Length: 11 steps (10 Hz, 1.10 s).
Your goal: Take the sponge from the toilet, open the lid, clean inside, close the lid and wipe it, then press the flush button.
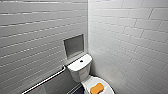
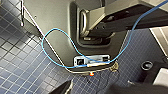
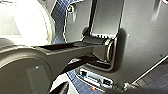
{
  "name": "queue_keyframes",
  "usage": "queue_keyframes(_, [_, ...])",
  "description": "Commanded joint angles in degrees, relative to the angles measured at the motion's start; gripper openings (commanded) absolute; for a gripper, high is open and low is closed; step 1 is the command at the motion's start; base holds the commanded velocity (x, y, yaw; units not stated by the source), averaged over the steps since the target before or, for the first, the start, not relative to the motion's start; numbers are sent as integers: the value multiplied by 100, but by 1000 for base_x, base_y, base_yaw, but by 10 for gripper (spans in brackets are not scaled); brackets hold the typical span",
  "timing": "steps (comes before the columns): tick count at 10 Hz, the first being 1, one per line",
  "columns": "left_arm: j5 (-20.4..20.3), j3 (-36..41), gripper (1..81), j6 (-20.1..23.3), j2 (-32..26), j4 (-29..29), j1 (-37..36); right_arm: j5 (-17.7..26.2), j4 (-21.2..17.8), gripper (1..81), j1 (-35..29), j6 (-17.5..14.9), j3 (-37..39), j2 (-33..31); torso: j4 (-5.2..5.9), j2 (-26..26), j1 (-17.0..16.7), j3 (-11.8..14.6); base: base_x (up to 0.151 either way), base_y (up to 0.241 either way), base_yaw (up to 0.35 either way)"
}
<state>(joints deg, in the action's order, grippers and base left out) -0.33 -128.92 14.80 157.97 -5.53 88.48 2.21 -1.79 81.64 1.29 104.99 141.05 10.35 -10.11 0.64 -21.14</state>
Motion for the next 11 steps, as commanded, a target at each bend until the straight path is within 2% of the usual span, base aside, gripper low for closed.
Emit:
queue_keyframes(1, [393,68,811,41,-28,17,69,351,-400,811,-757,29,-549,-450,0,-566,365,-234,0,0,0])
queue_keyframes(4, [376,-213,811,41,174,26,200,430,-559,811,-1503,160,-998,-733,0,-1025,651,-736,0,0,0])
queue_keyframes(6, [367,-405,811,41,375,35,279,542,-612,811,-1970,248,-1007,-759,0,-1408,894,-1097,0,0,0])
queue_keyframes(8, [367,-704,811,41,578,26,341,728,-612,811,-2463,486,-990,-724,0,-1829,1165,-1433,0,0,0])
queue_keyframes(9, [367,-837,811,41,649,17,350,729,-612,811,-2708,608,-981,-681,0,-2041,1303,-1145,0,0,0])
queue_keyframes(11, [367,-916,811,41,737,17,368,975,-585,811,-3148,758,-858,-505,0,-2400,1534,-1274,0,0,0])
